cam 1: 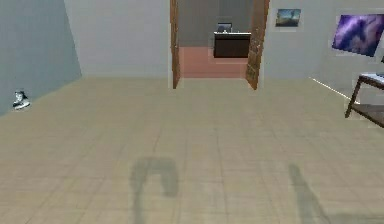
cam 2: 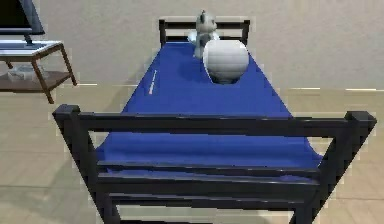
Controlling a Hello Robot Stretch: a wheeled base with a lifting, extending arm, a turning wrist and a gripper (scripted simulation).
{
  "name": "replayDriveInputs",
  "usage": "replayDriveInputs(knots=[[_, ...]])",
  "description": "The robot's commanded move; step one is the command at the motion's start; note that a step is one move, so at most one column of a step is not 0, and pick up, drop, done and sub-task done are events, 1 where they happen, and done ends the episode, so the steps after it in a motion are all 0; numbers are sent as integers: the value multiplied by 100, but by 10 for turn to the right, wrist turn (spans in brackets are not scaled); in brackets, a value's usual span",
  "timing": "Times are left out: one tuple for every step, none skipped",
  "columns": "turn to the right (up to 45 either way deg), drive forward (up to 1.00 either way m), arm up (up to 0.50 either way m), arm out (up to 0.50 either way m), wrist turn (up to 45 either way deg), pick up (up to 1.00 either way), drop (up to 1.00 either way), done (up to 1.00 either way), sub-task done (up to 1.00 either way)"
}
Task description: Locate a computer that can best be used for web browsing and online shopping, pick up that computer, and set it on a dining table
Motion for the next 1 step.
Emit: replayDriveInputs(knots=[[0,100,0,0,0,0,0,0,0]])
